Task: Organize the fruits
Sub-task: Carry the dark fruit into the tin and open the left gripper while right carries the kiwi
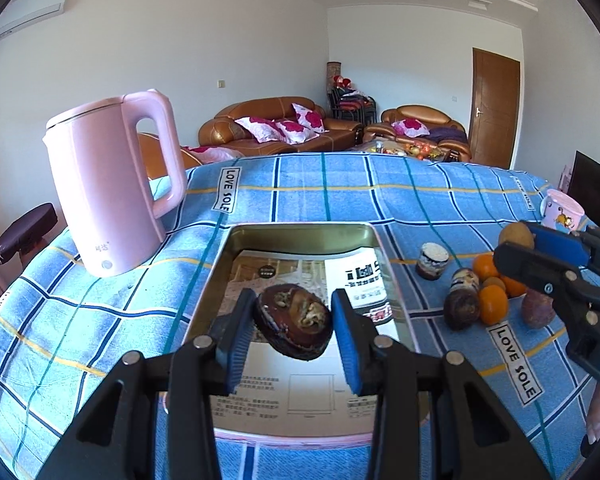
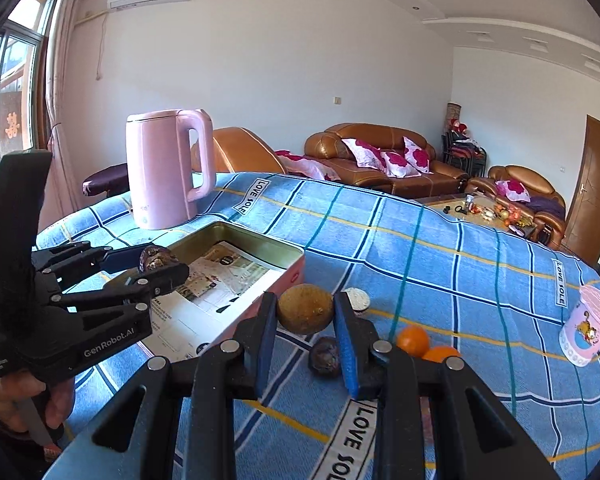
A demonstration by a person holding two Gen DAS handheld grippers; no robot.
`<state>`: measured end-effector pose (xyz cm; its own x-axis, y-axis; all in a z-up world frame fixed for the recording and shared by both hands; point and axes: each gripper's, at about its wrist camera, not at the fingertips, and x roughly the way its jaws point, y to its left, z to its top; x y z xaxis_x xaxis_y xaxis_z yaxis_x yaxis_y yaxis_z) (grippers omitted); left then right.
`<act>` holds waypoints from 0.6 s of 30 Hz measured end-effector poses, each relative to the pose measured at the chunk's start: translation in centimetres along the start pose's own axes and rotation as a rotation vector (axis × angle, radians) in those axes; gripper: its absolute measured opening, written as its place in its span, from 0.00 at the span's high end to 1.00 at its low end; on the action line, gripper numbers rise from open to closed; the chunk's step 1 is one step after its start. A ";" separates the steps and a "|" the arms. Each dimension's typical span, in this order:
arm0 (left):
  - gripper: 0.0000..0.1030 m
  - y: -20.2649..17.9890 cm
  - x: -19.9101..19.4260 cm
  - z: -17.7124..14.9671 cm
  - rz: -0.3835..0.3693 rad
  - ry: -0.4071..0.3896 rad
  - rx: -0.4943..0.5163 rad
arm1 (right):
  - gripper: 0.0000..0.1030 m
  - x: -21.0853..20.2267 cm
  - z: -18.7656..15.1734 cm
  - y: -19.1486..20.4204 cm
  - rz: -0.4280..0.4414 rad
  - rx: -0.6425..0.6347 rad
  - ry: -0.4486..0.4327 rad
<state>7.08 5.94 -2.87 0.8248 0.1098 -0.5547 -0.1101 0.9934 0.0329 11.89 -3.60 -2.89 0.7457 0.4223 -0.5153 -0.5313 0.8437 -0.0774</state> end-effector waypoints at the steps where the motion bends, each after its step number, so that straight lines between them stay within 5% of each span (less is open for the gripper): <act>1: 0.61 0.4 0.2 0.0 0.003 0.005 -0.004 | 0.71 0.4 0.3 0.3 0.006 -0.008 0.002; 18: 0.61 2.9 3.3 -0.1 0.023 0.074 -0.014 | 0.71 6.5 1.3 2.8 0.079 -0.044 0.066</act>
<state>9.46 9.20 -4.72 0.7788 0.1292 -0.6139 -0.1368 0.9900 0.0349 15.74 1.88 -5.34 0.6737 0.4631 -0.5759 -0.6055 0.7927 -0.0708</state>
